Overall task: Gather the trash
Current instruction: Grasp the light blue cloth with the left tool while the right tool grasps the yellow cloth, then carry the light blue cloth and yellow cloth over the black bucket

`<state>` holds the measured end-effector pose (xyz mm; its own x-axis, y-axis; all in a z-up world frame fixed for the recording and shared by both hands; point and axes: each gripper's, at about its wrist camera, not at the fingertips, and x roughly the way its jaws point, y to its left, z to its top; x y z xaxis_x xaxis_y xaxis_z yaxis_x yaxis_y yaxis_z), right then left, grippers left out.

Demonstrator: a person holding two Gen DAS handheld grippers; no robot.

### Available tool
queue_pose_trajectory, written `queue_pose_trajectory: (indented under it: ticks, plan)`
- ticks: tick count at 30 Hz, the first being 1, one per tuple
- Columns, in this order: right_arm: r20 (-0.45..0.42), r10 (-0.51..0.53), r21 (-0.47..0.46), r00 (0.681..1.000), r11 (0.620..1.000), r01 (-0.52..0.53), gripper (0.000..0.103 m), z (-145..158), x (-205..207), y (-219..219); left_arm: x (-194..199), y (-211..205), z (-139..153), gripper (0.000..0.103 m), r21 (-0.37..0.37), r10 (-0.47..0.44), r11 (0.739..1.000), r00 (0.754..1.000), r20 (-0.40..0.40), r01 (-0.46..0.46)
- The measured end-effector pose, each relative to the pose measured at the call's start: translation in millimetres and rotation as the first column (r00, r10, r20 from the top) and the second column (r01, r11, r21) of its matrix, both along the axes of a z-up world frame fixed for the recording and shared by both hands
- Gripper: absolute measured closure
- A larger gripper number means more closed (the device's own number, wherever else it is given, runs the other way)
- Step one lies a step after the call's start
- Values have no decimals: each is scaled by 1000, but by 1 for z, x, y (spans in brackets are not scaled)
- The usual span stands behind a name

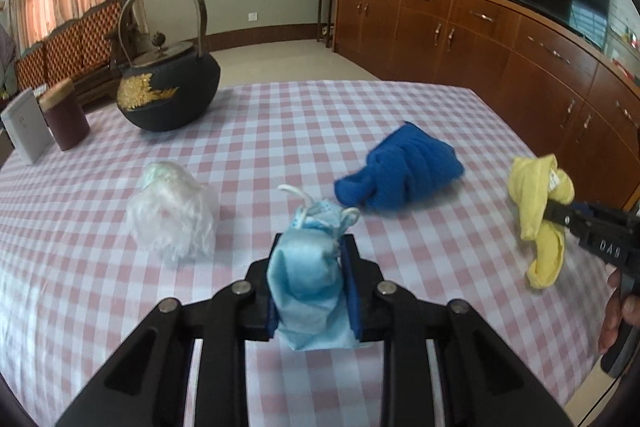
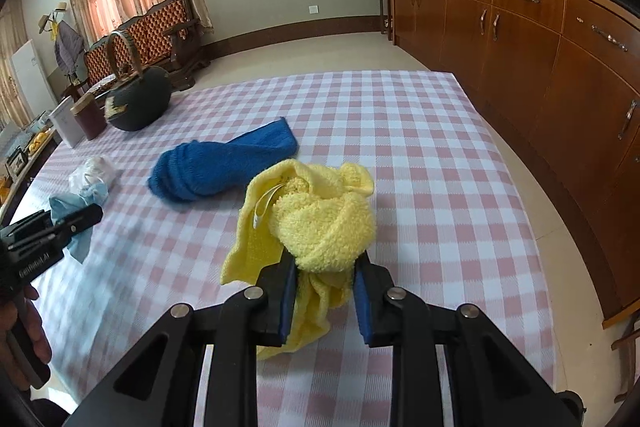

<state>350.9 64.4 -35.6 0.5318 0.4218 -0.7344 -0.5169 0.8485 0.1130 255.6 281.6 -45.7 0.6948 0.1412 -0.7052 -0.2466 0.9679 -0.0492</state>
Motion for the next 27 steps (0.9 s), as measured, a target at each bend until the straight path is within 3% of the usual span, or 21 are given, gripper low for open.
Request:
queue_pose_trajectory:
  ticks: [14,27]
  plan:
    - [68,-40,43,997,998,37,77,45,-77,-63,-48,-61,27,76,36,-67,997,996,54,65]
    - [98,-126,46,987,991,122,77,65,-135,-136,-70,-140,43,76,39,-201,979,975,94,198]
